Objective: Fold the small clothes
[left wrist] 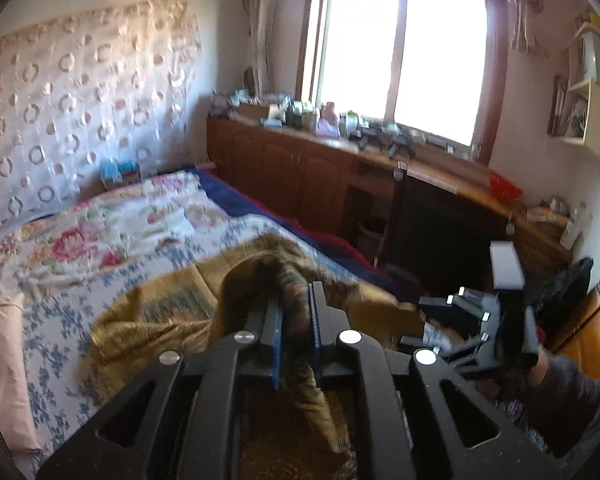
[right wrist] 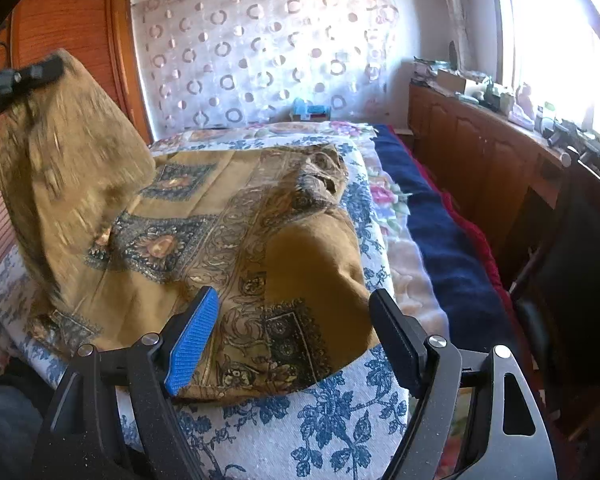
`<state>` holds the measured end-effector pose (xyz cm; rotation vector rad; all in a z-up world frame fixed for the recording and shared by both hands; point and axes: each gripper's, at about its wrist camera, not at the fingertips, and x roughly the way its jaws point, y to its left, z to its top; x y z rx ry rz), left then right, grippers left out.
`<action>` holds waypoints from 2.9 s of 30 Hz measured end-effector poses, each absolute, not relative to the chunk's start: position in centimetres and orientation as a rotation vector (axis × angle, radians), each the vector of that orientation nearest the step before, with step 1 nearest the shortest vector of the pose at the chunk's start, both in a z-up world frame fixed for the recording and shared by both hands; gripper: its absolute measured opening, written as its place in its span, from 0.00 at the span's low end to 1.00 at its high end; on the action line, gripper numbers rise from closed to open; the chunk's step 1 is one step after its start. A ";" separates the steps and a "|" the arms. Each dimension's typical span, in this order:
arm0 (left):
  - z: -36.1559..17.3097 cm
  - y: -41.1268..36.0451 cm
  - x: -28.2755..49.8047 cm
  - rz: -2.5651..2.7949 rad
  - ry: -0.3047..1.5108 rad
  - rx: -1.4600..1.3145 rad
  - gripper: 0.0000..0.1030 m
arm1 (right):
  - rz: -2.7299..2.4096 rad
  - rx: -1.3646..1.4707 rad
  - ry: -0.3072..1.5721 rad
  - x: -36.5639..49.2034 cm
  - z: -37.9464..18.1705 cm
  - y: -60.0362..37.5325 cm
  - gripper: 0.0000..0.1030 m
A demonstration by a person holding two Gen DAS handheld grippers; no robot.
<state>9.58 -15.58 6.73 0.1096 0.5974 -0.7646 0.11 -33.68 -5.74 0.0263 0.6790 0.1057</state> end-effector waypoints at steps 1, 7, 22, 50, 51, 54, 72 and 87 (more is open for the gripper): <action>6.1 -15.8 9.6 -0.765 0.622 0.127 0.13 | 0.105 0.026 0.679 0.1 -5.7 -33.7 0.77; 4.3 -15.3 8.7 -0.707 0.667 0.176 0.13 | 0.107 0.033 0.673 0.3 -5.6 -33.7 0.77; 1.2 -6.8 6.9 -0.496 0.656 0.115 0.14 | 0.186 -0.039 0.652 1.7 -3.9 -30.0 0.77; -1.9 -2.0 6.9 -0.412 0.673 0.039 0.14 | 0.340 -0.066 0.748 5.7 -5.9 -28.1 0.07; -1.9 -1.9 6.9 -0.412 0.670 0.035 0.14 | 0.356 -0.017 0.731 5.2 -5.3 -28.6 0.06; -1.6 -1.6 6.8 -0.407 0.661 0.026 0.14 | 0.351 0.007 0.668 3.6 -3.3 -29.0 0.06; -1.1 -1.7 6.0 -0.389 0.629 0.040 0.14 | 0.192 -0.098 0.705 2.3 -3.8 -30.1 0.53; -0.8 -1.4 5.6 -0.377 0.623 0.044 0.14 | 0.346 -0.148 0.648 2.7 -2.2 -24.1 0.63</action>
